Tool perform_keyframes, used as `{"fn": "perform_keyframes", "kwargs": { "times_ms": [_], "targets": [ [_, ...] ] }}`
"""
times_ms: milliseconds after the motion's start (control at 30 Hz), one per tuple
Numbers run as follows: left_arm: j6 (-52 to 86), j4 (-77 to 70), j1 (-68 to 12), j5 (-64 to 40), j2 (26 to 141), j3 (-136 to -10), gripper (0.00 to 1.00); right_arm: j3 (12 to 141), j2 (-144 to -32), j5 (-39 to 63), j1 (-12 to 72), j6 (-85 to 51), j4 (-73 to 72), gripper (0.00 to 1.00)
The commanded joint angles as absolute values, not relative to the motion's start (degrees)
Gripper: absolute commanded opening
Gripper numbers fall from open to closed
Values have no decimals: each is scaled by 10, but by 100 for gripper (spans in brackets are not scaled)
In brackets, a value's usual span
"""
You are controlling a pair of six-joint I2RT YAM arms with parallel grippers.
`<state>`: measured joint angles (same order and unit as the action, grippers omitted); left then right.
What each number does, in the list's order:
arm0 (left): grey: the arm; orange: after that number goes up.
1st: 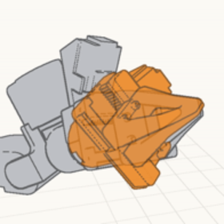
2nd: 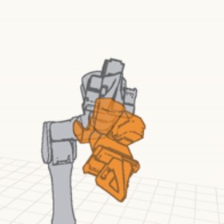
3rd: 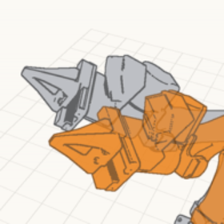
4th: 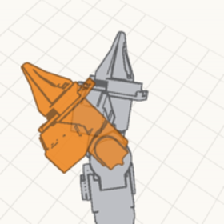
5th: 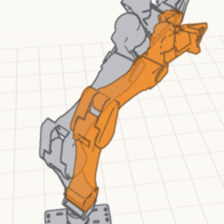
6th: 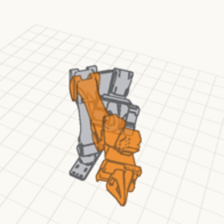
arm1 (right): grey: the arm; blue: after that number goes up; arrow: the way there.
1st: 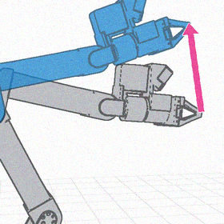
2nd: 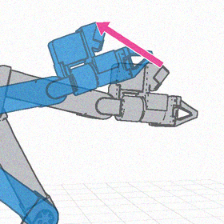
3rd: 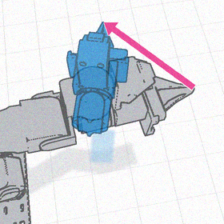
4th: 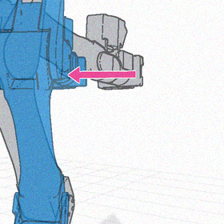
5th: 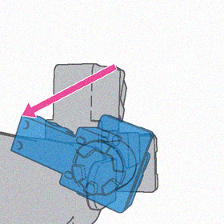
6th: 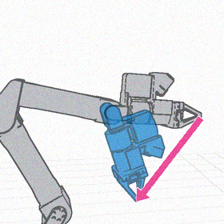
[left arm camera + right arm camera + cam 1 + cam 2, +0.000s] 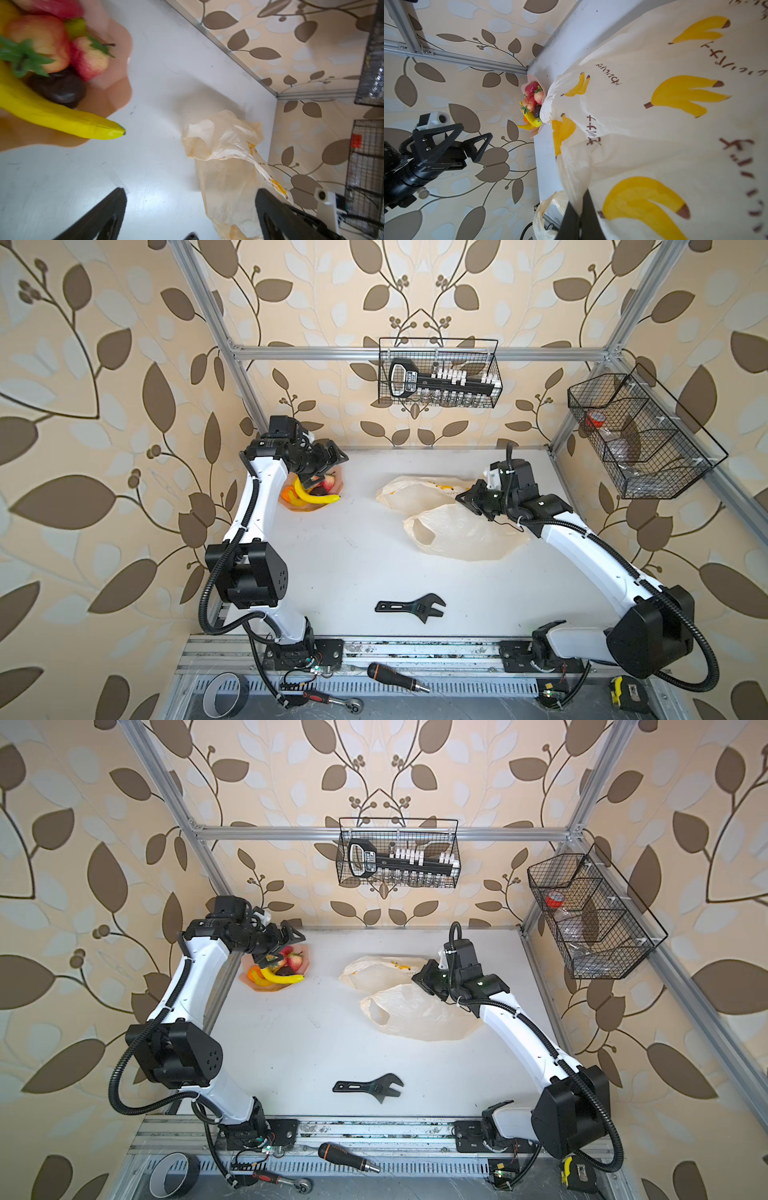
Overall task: Place the fruits into the plastic bag
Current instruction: Move the plate to the top-left of the table.
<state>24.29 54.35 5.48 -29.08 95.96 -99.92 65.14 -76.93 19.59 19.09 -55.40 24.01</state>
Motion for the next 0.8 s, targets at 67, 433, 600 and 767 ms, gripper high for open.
{"fn": "perform_keyframes", "kwargs": {
  "times_ms": [67, 433, 600, 767],
  "targets": [
    [266, 578, 59, -221, 944, -981, 98, 648, -780, 205, 190, -545, 242, 0],
    [315, 574, 92, -175, 942, -891, 86, 655, -784, 206, 189, -529, 249, 0],
    [367, 517, 111, -206, 970, -857, 74, 660, -789, 211, 190, -526, 245, 0],
    [402, 476, 112, -194, 1007, -855, 70, 666, -791, 208, 194, -522, 246, 0]
  ]
}}
